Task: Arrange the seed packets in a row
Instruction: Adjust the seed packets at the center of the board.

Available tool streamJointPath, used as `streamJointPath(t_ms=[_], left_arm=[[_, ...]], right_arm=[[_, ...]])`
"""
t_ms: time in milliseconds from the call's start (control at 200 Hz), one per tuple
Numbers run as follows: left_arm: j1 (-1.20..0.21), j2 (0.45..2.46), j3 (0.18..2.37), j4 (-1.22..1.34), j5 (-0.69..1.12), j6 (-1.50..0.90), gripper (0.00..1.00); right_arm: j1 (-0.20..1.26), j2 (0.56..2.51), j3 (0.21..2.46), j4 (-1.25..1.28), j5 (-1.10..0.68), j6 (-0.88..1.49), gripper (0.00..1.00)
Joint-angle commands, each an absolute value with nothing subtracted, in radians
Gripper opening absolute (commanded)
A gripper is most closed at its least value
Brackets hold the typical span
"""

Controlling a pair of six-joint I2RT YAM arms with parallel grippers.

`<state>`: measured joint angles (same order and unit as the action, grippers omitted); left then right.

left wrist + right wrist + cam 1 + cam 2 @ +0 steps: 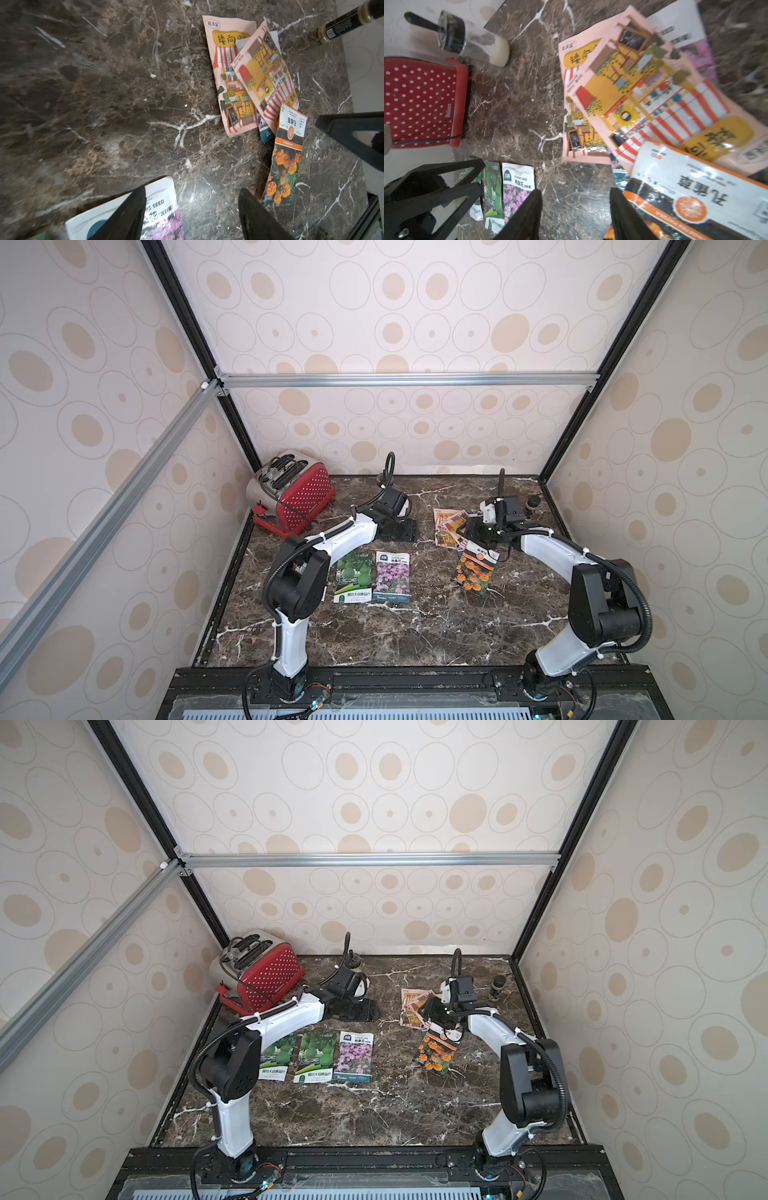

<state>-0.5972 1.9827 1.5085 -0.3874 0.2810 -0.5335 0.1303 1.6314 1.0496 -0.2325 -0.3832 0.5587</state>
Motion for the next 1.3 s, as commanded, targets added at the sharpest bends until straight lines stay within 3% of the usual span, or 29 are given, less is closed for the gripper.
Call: streamJointPath(t_ms=[0, 175, 416, 711, 1297], left_arm=[[-0.612, 2.053, 1.586, -0.332, 0.356, -0.520, 0.71], [-0.628, 2.152, 1.655, -0.267, 0.424, -0.532, 0.72], [-0.634, 2.219, 1.691, -0.224, 0.459, -0.567, 0.71], [-0.636, 2.228, 1.688, -0.220, 0.464, -0.571, 0.71], [-0.730, 2.295, 1.799, -0.244, 0.523, -0.577, 0.71]], right_arm=[[0.100, 1.673, 1.074, -0.270, -0.344, 0.538, 0.64], [0.082, 1.758, 1.155, -0.308, -0.307, 0.505, 0.73], [0.075, 1.897, 1.248, -0.291, -0.363, 0.520, 0.74], [0.051, 1.932, 1.230, -0.265, -0.366, 0.548, 0.75], [-0.069, 1.689, 1.006, -0.248, -0.168, 0.581, 0.74]])
